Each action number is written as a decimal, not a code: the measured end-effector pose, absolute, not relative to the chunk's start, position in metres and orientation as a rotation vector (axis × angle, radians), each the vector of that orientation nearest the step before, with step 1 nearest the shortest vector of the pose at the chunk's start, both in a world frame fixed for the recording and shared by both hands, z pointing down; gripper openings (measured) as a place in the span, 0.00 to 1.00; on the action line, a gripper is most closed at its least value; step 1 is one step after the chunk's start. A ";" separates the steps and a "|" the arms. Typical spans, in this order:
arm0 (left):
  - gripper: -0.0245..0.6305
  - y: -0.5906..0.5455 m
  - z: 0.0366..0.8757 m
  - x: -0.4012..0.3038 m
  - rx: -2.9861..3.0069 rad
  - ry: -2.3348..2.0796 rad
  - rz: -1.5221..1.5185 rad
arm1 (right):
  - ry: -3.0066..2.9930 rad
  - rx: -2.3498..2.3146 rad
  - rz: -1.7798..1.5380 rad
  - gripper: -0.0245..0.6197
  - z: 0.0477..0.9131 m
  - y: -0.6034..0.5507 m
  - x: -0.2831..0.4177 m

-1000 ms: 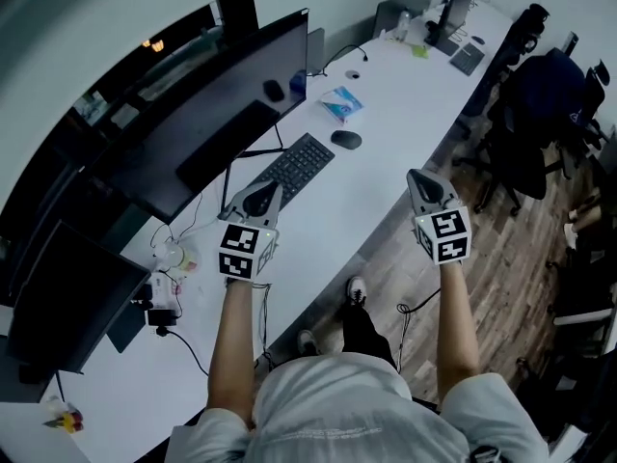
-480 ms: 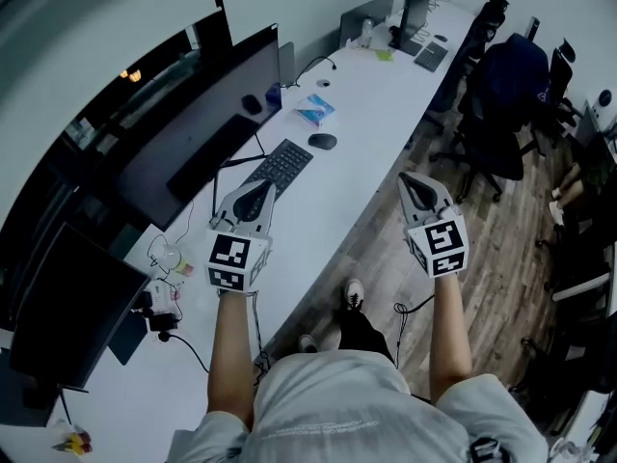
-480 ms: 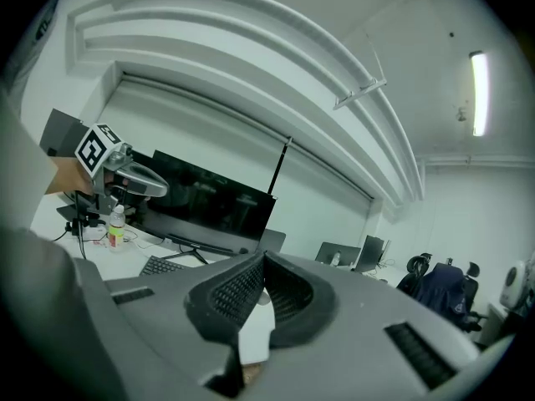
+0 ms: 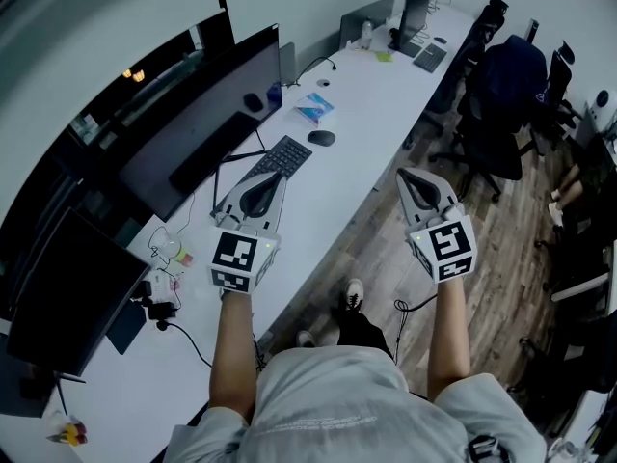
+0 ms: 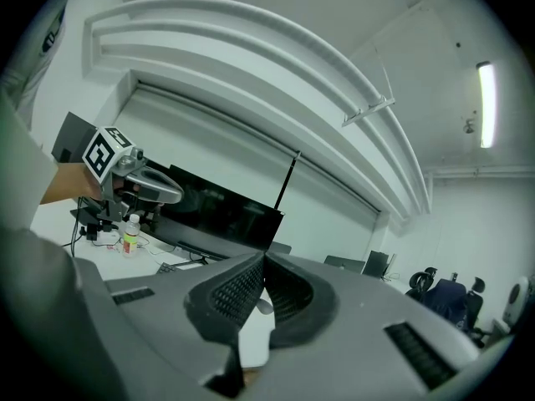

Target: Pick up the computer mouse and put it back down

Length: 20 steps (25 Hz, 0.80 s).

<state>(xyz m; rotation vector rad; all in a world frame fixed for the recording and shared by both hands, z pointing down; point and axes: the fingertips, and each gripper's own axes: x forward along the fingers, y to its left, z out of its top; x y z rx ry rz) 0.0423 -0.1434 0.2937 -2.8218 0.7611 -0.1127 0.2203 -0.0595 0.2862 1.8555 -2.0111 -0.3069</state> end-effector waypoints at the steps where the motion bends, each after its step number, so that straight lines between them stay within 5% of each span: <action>1: 0.06 -0.141 0.292 0.042 -2.821 0.762 -0.107 | -2.010 1.849 -0.306 0.04 0.286 -0.058 0.220; 20: 0.06 -0.144 0.296 0.048 -2.808 0.732 -0.164 | -1.986 1.830 -0.301 0.04 0.291 -0.061 0.229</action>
